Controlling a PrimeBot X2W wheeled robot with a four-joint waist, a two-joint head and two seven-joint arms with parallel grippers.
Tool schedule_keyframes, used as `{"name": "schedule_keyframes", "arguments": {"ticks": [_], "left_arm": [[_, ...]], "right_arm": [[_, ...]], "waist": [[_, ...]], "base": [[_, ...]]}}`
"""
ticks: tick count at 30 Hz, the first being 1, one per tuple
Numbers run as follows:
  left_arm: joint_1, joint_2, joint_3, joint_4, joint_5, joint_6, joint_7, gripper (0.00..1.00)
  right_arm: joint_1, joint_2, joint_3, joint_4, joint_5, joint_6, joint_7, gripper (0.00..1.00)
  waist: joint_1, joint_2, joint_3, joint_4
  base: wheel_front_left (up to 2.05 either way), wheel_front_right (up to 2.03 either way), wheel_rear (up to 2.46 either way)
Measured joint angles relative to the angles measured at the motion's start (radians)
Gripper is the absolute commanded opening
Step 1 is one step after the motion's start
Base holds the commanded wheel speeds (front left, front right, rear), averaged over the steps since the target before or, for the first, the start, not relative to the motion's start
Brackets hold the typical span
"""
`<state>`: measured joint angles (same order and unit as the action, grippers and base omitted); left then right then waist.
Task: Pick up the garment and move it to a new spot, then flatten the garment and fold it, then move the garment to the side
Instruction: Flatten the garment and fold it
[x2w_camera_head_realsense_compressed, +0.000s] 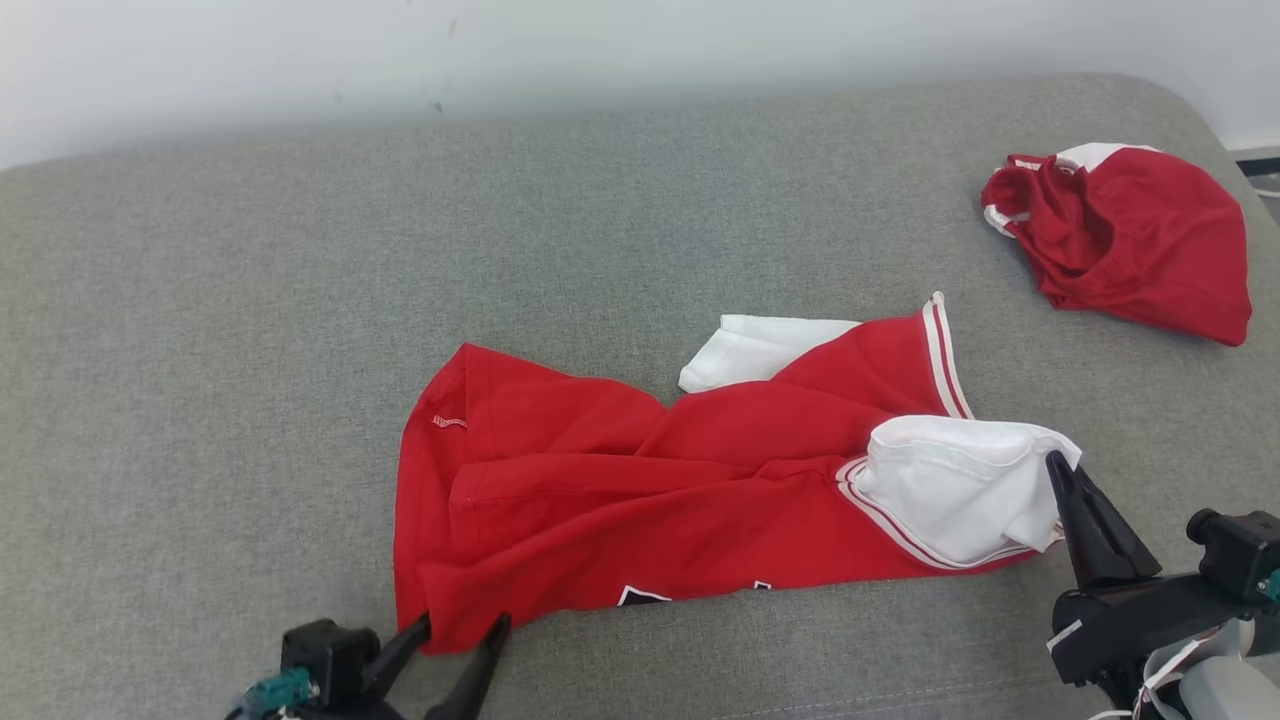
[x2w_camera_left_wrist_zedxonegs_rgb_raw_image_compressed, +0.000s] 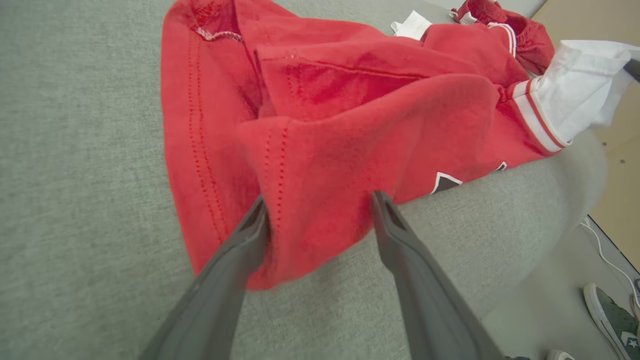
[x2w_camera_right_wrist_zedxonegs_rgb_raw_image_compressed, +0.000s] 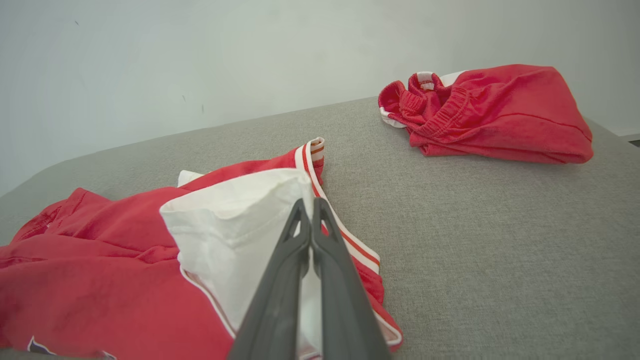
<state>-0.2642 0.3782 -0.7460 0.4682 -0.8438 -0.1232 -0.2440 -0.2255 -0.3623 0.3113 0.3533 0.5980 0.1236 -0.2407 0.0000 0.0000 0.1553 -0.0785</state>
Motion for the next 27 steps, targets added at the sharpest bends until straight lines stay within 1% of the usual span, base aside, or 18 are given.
{"name": "schedule_keyframes", "arguments": {"ticks": [4, 11, 14, 15, 20, 27], "left_arm": [[0.02, 0.02, -0.002, -0.033, 0.037, 0.0, -0.002, 1.0], [0.027, 0.041, 0.093, -0.133, 0.027, 0.011, -0.006, 1.0], [0.027, 0.047, 0.128, -0.163, 0.03, 0.042, -0.006, 1.0], [0.027, 0.048, 0.136, -0.172, 0.031, 0.045, -0.006, 1.0], [0.03, 0.029, 0.14, -0.215, 0.046, 0.056, -0.006, 1.0], [0.047, 0.006, 0.158, -0.213, 0.047, 0.091, -0.006, 1.0]], "right_arm": [[0.008, -0.009, 0.006, 0.002, 0.002, 0.0, -0.004, 0.0], [0.017, -0.022, 0.032, 0.01, 0.0, 0.0, -0.007, 0.0], [0.028, -0.04, 0.053, 0.013, -0.003, 0.0, -0.007, 0.0], [0.032, -0.047, 0.067, 0.013, -0.005, 0.0, -0.007, 0.0], [0.035, -0.067, 0.099, 0.021, -0.02, 0.001, -0.007, 0.0], [0.049, -0.078, 0.072, 0.049, -0.022, 0.001, -0.007, 0.0]], "waist": [[0.0, 0.0, -0.003, 0.001], [0.0, 0.0, -0.012, 0.004], [0.0, 0.0, -0.015, 0.006], [0.0, 0.0, -0.016, 0.006], [0.0, 0.0, -0.019, 0.0], [0.0, 0.0, -0.019, -0.015]], "base": [[0.0, 0.0, 0.0], [0.0, 0.0, 0.0], [0.0, 0.0, 0.0], [0.0, 0.0, 0.0], [0.0, 0.0, 0.0], [0.0, 0.0, 0.0]]}}
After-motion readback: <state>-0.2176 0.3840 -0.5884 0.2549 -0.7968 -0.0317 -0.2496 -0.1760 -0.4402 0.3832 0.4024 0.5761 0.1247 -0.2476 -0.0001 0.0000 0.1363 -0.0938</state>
